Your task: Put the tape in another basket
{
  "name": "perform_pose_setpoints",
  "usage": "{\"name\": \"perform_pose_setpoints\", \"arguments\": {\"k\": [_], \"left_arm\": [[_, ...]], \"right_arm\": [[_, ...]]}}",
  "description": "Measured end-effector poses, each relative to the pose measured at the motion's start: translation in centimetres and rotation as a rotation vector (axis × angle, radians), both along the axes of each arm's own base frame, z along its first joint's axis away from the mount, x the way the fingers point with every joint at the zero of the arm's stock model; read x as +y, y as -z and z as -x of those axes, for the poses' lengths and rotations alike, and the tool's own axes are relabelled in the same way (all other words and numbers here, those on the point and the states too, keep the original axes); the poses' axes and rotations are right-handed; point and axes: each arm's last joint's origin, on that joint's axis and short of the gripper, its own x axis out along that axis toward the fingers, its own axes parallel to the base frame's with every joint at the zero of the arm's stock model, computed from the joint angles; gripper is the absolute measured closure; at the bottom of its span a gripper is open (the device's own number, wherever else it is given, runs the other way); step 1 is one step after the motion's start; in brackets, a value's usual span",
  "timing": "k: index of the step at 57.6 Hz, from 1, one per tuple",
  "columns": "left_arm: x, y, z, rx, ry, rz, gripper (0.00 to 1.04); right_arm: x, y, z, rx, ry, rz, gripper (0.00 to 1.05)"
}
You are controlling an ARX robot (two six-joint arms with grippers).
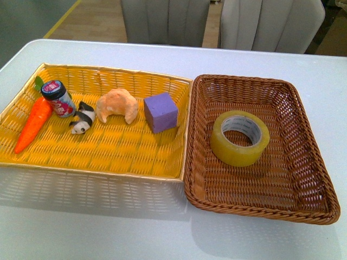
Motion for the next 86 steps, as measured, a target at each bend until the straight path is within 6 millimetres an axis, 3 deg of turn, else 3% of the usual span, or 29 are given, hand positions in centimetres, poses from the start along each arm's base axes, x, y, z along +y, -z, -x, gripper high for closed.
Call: {"name": "perform_pose_setpoints", "arguments": {"k": [7, 24, 38, 86], "left_arm": [[0.6, 0.5, 1.5, -0.003, -0.003, -0.001, 1.04], [2.2, 1.5, 4.1, 0.0, -0.008, -0.004, 1.03], [2.3, 2.8, 5.8, 0.001, -0.003, -0.004, 1.03], [2.3, 2.1, 8.7, -0.024, -0.004, -0.005, 1.03]], "right_arm": [[0.0, 0.0, 0.0, 0.0, 0.0, 0.0, 0.09], [0.0, 0.0, 0.0, 0.0, 0.0, 0.0, 0.09], [0.0, 0.0, 0.0, 0.0, 0.0, 0.0, 0.09], [0.0, 0.0, 0.0, 0.0, -0.001, 0.0, 0.09]]}}
